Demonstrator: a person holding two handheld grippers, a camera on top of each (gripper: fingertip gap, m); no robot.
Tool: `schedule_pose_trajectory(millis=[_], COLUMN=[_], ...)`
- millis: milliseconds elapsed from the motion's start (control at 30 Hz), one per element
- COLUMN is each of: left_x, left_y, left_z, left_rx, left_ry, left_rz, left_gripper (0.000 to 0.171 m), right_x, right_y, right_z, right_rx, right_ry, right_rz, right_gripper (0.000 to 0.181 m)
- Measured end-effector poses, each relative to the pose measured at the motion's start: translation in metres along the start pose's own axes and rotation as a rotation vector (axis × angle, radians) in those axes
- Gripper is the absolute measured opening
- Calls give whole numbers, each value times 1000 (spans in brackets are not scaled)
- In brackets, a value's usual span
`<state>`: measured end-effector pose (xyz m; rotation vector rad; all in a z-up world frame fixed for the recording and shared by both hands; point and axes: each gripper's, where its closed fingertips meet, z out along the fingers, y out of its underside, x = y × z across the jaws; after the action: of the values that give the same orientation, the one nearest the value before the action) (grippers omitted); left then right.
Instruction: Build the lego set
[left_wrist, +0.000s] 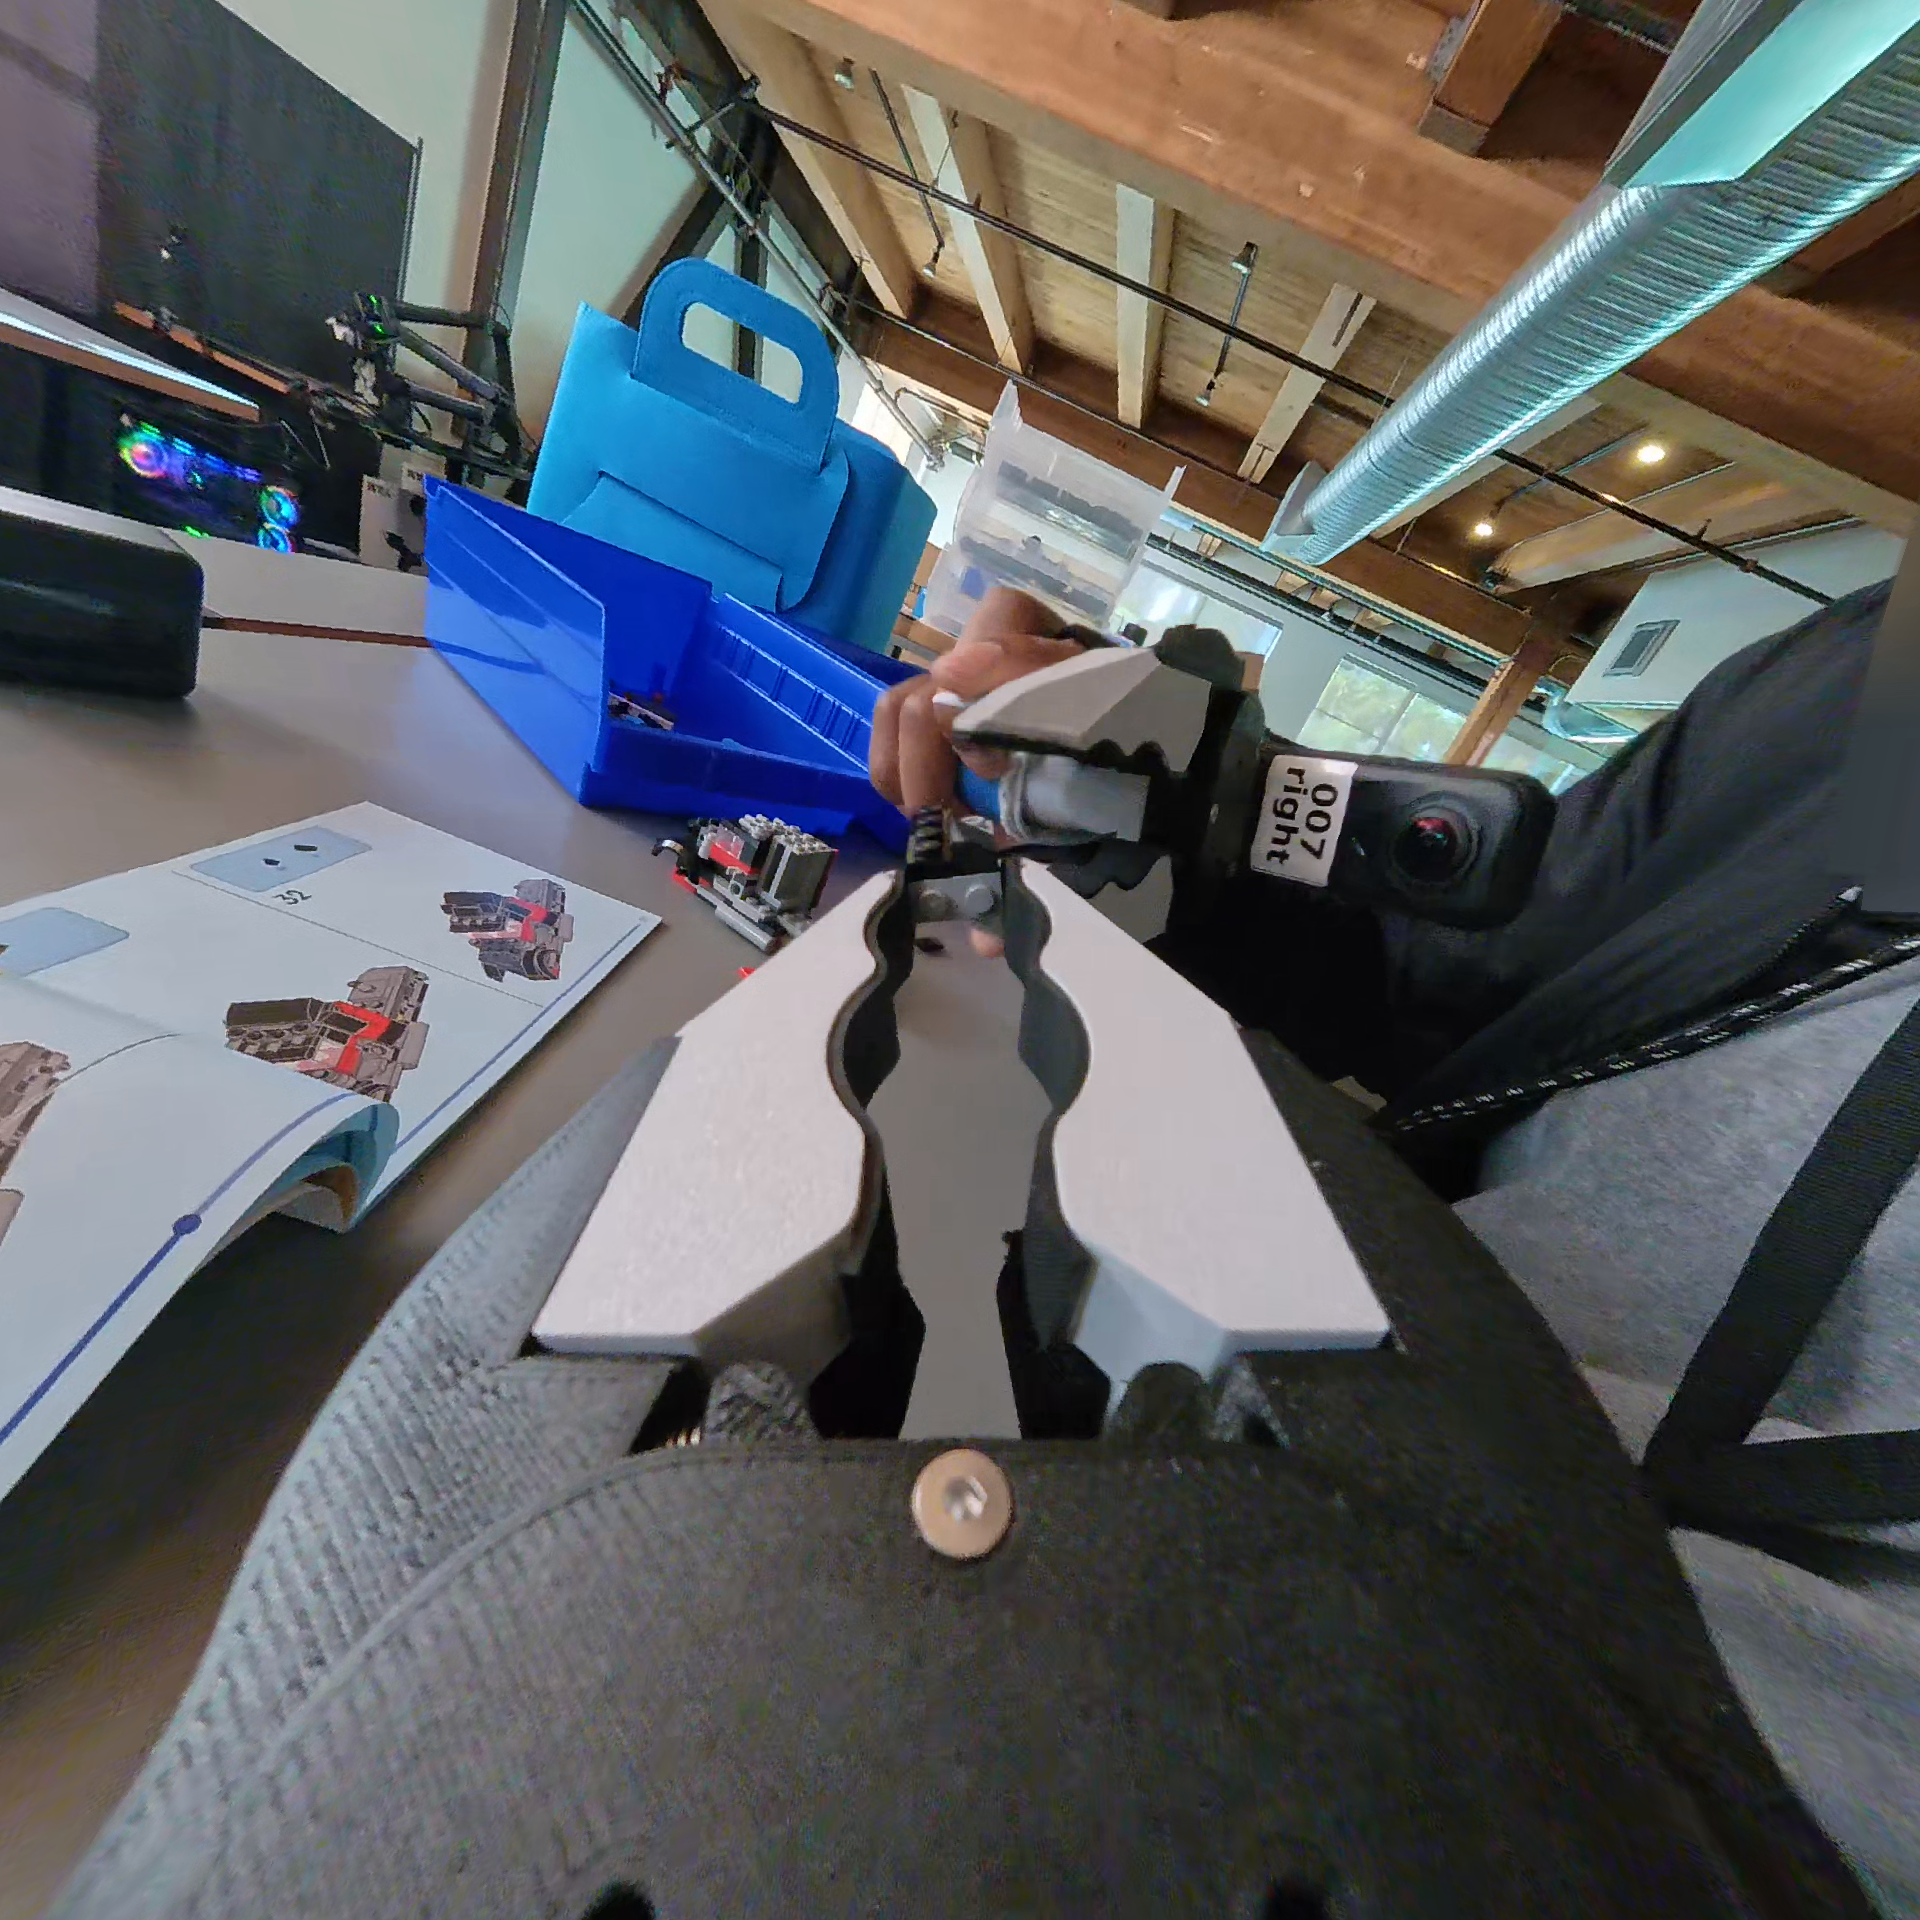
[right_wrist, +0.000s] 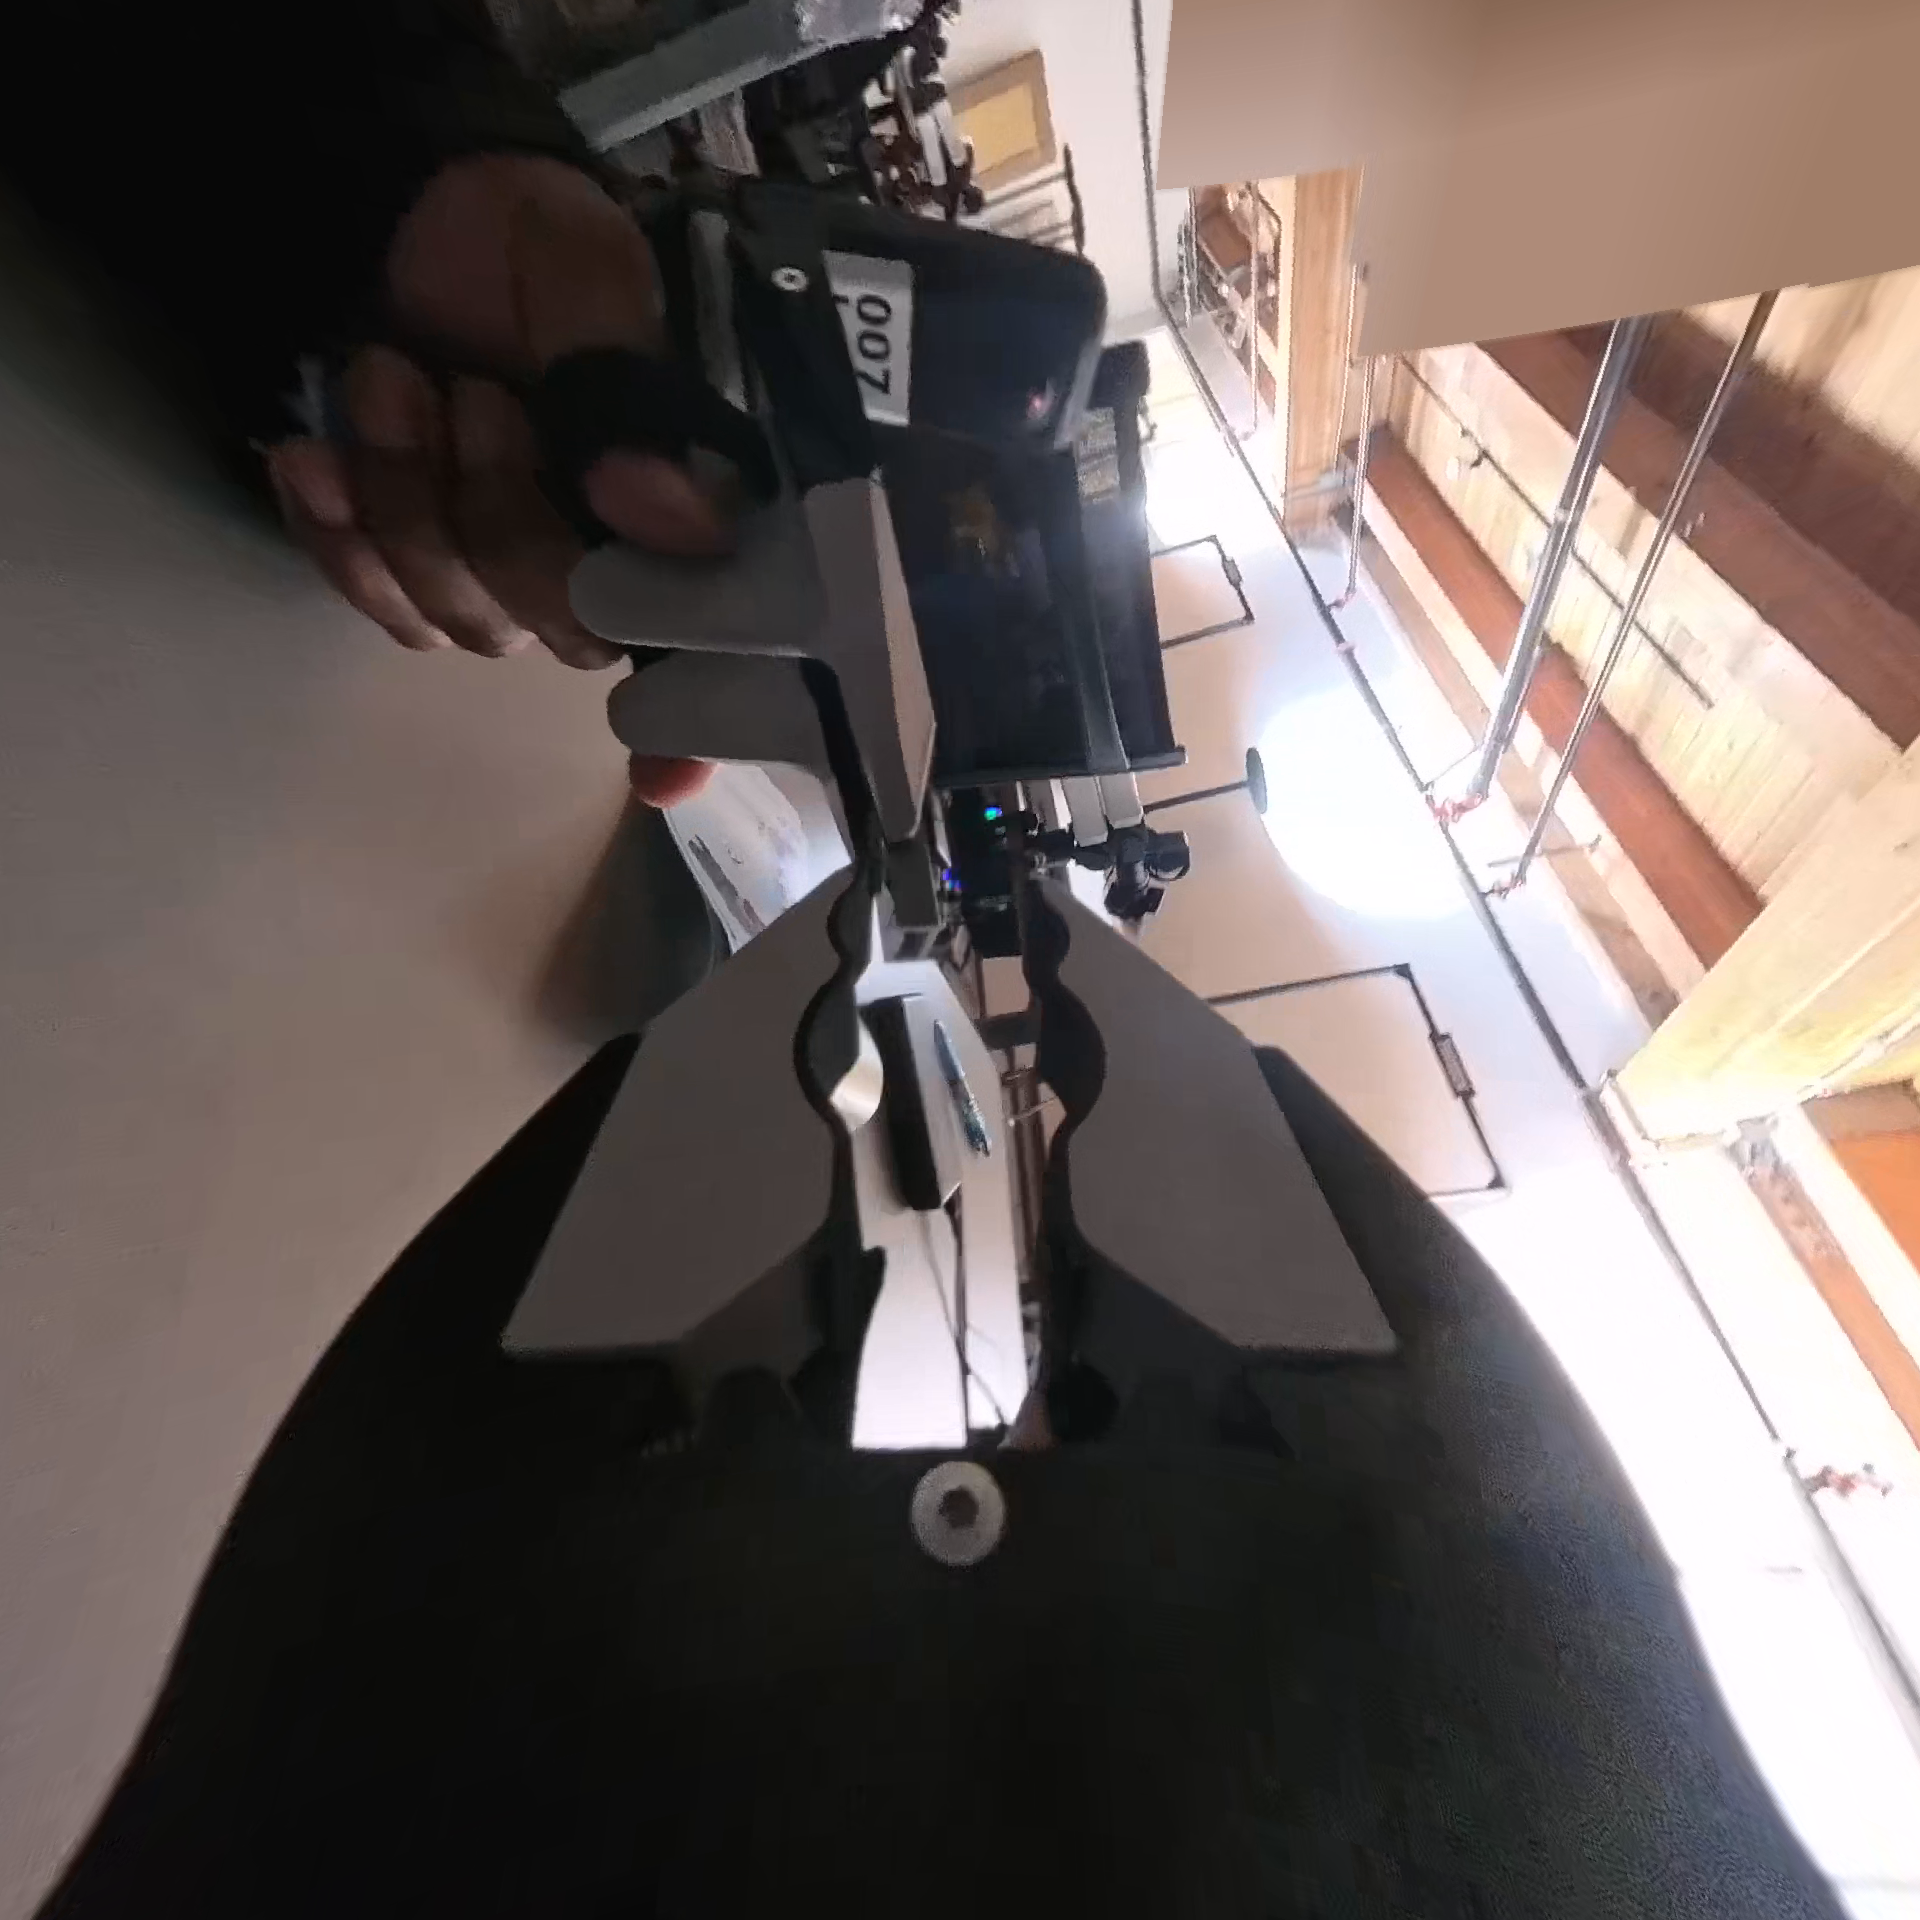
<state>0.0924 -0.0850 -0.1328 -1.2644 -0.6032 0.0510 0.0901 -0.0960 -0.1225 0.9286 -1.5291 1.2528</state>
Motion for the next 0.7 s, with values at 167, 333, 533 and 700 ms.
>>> schedule_pose_trajectory(millis=[167, 333, 533, 700], left_x=[-4, -10, -10, -7], left_y=[-5, -10, -8, -6], left_z=[-5, -13, -12, -12], left_rx=[23, 36, 12, 3], left_ry=[-37, -111, -124, -120], left_rz=[50, 134, 159, 178], left_gripper=[17, 17, 17, 17], right_x=[-4, -47, -85, -62], right_y=[29, 97, 127, 133], right_z=[-26, -79, -109, -138], right_rx=[-164, -613, -876, -872], right_ry=[-32, -195, -322, -274], right_rz=[302, 746, 848, 906], right_gripper=[34, 30, 24, 24])
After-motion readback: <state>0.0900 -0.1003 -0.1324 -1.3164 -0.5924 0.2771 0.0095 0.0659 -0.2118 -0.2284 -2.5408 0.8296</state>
